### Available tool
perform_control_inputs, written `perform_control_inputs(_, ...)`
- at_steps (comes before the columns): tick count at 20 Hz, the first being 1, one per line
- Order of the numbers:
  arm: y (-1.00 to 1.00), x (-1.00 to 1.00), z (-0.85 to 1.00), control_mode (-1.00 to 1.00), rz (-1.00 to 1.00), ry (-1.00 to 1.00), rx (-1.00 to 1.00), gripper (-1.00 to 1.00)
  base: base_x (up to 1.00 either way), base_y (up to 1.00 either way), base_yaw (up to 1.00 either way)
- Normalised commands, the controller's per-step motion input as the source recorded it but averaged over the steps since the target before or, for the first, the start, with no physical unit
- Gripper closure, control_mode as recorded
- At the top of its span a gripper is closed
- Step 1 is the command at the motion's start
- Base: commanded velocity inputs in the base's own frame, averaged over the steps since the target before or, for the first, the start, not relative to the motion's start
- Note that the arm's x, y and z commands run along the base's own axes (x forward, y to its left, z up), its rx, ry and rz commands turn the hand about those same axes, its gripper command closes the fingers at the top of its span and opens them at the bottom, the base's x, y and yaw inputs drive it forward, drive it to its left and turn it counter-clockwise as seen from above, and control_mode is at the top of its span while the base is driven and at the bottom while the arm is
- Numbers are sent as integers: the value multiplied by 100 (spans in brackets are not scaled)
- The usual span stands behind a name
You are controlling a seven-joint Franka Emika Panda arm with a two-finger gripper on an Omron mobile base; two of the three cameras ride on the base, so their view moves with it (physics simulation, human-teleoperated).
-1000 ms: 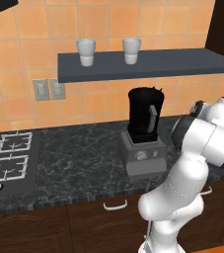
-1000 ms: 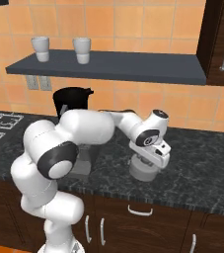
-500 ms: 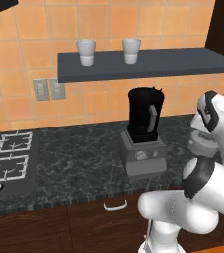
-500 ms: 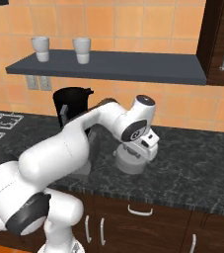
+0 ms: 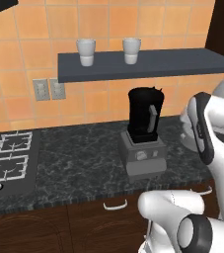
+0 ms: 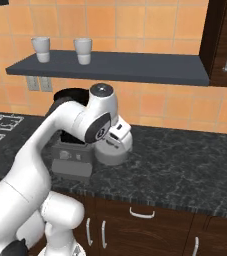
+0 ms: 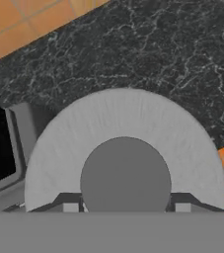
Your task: Close the lid blender by securely placing the lid on top.
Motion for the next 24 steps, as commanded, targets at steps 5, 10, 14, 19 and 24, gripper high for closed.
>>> perform_control_inputs(5, 41, -29, 100, -100, -1, -11, -5, 100, 0, 0, 0)
perform_control_inputs(10, 26, -25, 100, -100, -3, -2, 0, 100, 0, 0, 0)
perform_control_inputs(14, 26, -24, 100, -100, -8, -4, 0, 100, 0, 0, 0)
perform_control_inputs(19, 54, -8, 100, -100, -7, -2, 0, 100, 0, 0, 0)
perform_control_inputs(24, 83, 45, 94, -100, -7, 0, 0, 100, 0, 0, 0)
